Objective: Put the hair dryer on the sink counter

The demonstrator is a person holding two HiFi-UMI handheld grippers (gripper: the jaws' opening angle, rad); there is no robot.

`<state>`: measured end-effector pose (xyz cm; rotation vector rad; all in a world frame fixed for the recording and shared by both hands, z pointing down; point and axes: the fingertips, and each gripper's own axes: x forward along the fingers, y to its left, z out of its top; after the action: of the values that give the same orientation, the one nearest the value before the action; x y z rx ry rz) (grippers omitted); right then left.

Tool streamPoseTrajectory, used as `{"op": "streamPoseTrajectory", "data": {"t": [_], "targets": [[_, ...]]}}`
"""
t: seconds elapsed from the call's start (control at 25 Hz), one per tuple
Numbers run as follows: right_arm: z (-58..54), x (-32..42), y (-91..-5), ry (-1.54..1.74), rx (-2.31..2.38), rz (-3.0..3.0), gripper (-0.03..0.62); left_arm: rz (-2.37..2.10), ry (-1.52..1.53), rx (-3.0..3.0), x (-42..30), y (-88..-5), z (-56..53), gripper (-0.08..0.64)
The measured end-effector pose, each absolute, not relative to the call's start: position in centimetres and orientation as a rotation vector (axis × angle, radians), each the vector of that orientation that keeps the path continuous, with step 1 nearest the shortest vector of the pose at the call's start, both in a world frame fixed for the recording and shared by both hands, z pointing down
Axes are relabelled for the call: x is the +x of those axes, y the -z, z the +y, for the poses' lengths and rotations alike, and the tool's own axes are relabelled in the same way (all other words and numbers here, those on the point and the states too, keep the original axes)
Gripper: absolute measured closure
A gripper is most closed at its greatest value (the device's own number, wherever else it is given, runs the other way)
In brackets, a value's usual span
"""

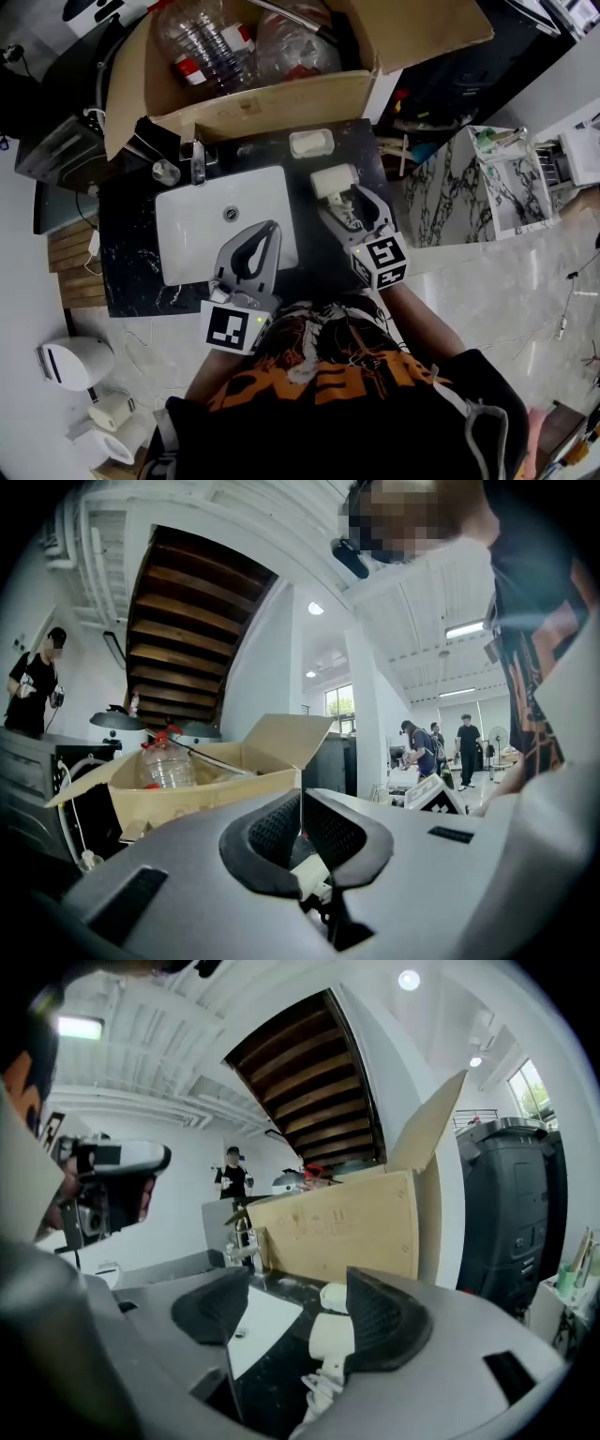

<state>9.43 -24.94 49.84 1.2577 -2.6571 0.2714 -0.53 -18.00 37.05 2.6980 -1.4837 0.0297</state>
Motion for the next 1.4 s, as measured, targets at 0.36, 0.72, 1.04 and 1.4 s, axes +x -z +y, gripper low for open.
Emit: {"op": "streamPoseTrajectory", "data": {"t": [0.36, 0.72, 1.04, 1.4], "targets": [[-23.0, 7.3, -41.4, -0.046, 1.215, -2.847, 0.384, -1.493, -0.019, 2.698, -0.6, -37.0, -18.1, 0.528], [-22.2, 6.9, -38.6, 0.01, 1.252, -2.928, 0.578, -1.496, -0.009, 2.705, -0.6, -36.6, -18.1, 0.528], [-20.9, 6.7, -35.1, 0.094, 1.251, -3.02, 0.578, -1.482, -0.013, 2.716, -0.2, -36.6, -18.0, 0.528], [-20.4, 7.2, -34.6, 0.122, 1.272, -3.023, 0.578, -1.472, -0.015, 2.715, 0.3, -36.6, -17.9, 0.528]]}}
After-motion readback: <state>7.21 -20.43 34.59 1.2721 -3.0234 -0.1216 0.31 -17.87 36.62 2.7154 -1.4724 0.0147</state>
